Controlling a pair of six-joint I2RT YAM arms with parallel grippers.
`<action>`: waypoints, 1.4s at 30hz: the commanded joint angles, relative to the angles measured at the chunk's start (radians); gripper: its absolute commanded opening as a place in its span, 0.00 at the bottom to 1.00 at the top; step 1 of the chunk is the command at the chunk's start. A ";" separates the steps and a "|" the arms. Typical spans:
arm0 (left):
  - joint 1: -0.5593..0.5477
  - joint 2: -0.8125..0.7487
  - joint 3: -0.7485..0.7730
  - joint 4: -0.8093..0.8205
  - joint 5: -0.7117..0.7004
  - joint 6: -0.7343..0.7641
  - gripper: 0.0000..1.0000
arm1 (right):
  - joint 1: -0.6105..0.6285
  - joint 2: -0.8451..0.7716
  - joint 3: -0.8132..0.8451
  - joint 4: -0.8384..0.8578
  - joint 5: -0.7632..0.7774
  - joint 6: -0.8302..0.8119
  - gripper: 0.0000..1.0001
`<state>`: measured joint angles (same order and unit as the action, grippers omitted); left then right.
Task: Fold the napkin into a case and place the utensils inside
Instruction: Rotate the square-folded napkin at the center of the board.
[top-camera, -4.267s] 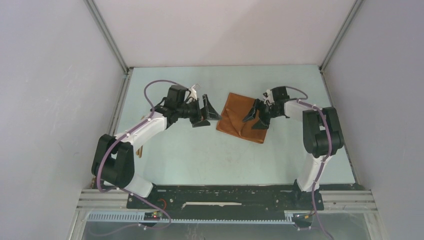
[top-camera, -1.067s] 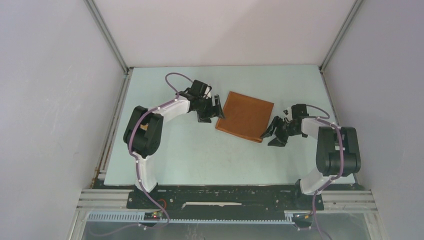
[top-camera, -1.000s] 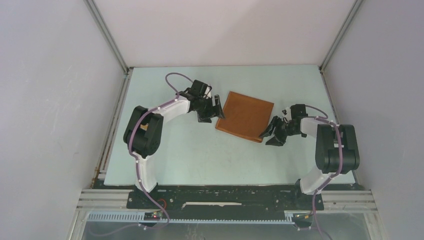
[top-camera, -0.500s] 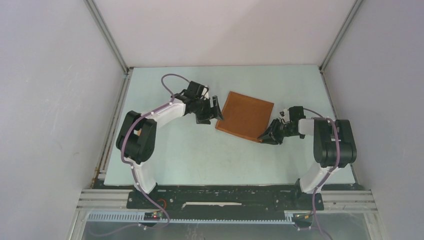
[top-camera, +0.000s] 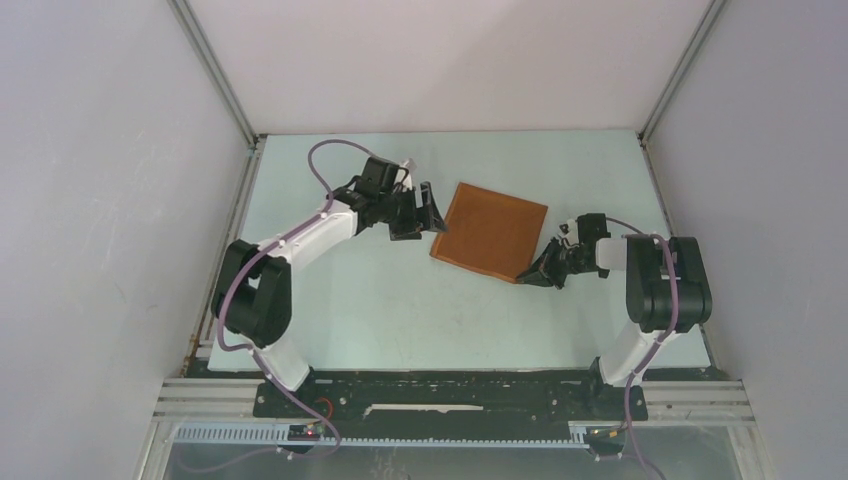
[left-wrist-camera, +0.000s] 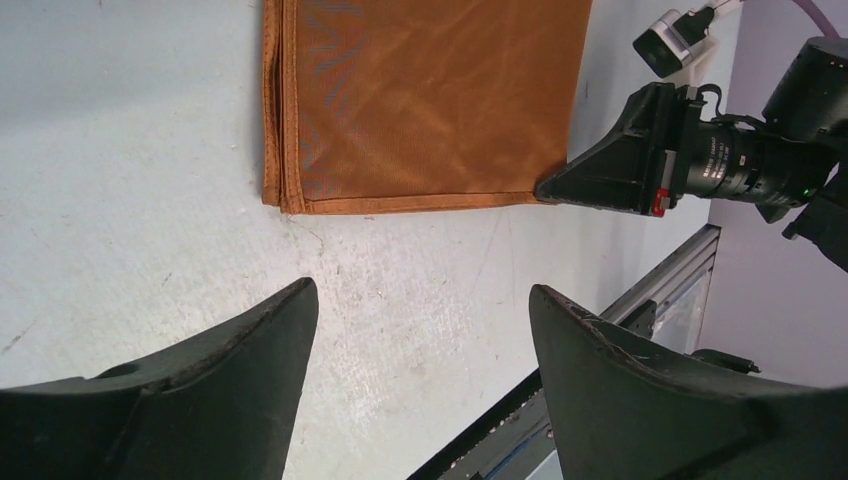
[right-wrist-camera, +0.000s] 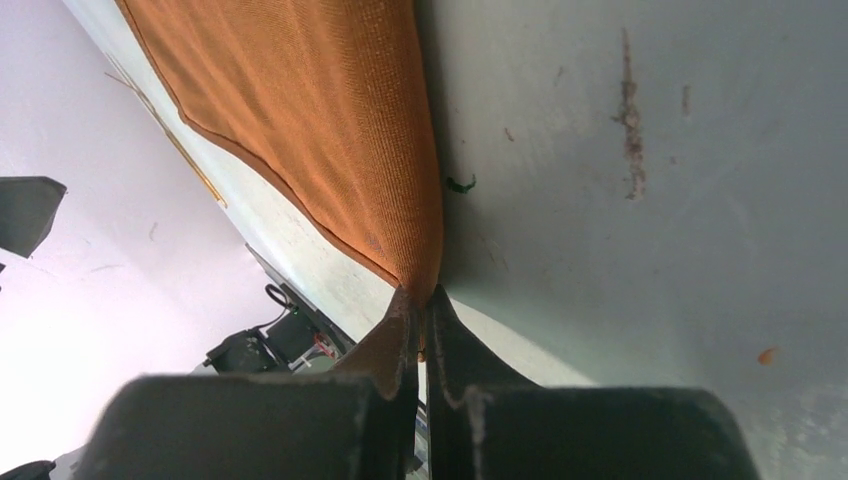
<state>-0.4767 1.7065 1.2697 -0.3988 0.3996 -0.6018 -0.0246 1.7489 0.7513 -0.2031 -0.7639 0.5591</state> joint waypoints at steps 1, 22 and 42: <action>-0.002 -0.063 -0.024 0.029 0.026 -0.001 0.83 | -0.003 -0.034 -0.010 0.001 0.048 -0.010 0.00; -0.002 -0.064 -0.041 0.152 0.122 -0.147 0.84 | -0.113 0.054 0.306 -0.572 0.412 -0.332 0.00; -0.002 0.473 0.480 0.047 0.096 -0.014 0.85 | -0.120 0.471 1.212 -0.866 0.842 -0.573 0.99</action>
<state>-0.4767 2.0449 1.5715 -0.2569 0.4557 -0.7372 -0.1738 2.2787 1.8988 -1.0119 -0.0521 -0.0257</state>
